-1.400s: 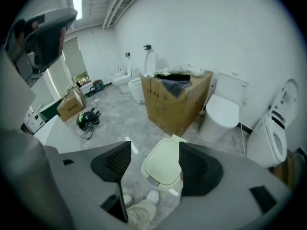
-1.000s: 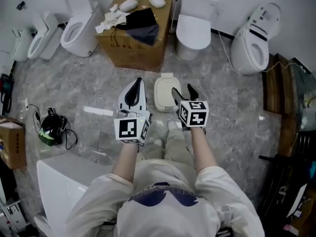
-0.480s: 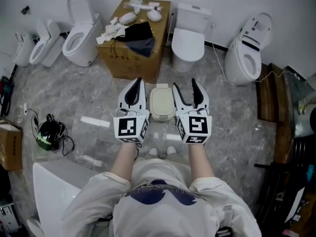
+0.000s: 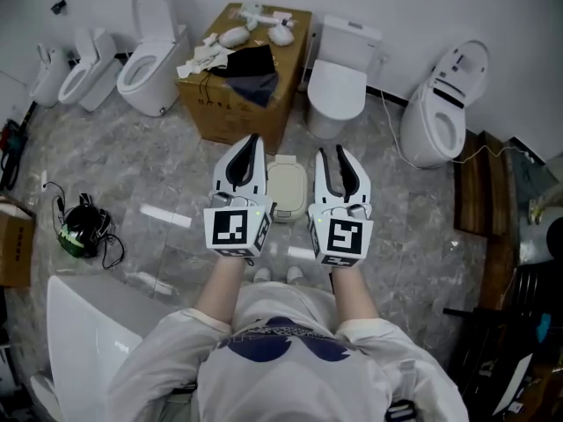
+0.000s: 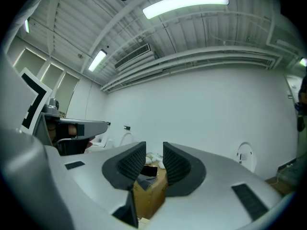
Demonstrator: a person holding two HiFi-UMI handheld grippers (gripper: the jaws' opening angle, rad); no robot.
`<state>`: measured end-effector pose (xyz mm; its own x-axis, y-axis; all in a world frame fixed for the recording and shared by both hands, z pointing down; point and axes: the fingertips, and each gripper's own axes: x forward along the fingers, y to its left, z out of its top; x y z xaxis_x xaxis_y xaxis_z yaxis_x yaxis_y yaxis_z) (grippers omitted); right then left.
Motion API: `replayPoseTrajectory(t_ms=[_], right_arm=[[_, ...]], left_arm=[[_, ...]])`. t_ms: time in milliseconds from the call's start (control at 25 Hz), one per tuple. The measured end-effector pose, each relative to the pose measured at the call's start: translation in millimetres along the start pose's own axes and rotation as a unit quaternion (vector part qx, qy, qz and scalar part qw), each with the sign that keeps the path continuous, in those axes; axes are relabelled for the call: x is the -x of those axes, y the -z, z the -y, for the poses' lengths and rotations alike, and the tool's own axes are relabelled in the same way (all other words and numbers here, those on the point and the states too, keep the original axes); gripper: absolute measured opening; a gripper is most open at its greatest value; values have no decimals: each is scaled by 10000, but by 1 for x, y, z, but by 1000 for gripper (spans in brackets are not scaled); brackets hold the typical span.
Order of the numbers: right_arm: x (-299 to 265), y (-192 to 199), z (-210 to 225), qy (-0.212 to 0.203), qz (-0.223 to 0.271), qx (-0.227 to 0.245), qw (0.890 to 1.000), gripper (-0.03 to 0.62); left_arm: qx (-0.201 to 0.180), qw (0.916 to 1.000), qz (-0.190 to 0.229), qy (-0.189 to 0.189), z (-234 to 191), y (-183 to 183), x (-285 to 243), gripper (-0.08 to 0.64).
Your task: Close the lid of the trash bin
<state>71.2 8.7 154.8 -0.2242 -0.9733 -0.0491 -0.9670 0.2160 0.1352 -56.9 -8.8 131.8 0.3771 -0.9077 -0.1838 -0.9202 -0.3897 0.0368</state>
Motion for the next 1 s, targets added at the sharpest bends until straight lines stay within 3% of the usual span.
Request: replayPoseTrajectory(t_ms=[120,160,760,1000], right_arm=[[4,-3,3,119,89,23,9999,19],[4,-3,2,113,106,37,9999,8],[5,-15,7,62,381,-209,9990,8],[8,-12,12,311,83,45,9995,6]], left_arm=[[-54,10000,13,20,7,-1,2,0],[-56,10000,19,14,8,-2,2,0],[-116,9999,106,11,14,-8,1,0],[-123,9998,149,8,14,-11,1,0]])
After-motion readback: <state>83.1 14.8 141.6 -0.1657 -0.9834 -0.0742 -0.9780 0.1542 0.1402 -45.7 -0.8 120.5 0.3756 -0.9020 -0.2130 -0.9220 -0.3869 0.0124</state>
